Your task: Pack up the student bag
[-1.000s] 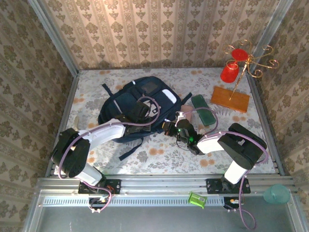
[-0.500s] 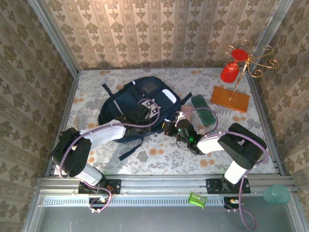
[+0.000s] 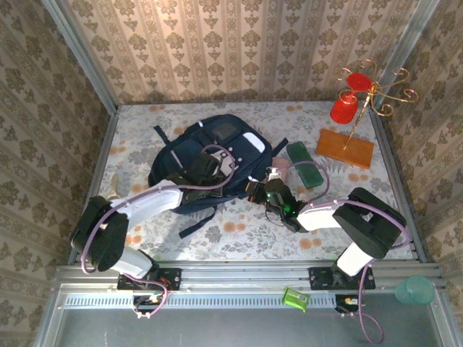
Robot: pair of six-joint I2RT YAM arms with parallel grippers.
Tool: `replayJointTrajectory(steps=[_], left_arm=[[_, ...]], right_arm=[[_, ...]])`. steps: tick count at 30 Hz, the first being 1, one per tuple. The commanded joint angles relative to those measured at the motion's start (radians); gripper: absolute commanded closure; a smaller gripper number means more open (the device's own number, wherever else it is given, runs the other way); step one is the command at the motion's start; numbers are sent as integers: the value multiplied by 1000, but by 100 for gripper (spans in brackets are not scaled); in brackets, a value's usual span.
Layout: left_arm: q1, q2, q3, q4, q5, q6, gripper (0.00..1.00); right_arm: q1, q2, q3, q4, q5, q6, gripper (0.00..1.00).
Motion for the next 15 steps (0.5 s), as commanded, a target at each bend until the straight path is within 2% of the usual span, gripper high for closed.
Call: replayJointTrajectory(steps=[1,12,15], left_arm=[[61,-79,-40,-56,-66,34,100],[186,-219,-139,-56,-31,50,100],[209,-238,-168,-21,38,70,100]], right_arm=[[-17,-74,-18,-103,205,-2,100],[-134,-123,26,-172,179,-61,100],[-166,-131,38,-181,162,-64,100]])
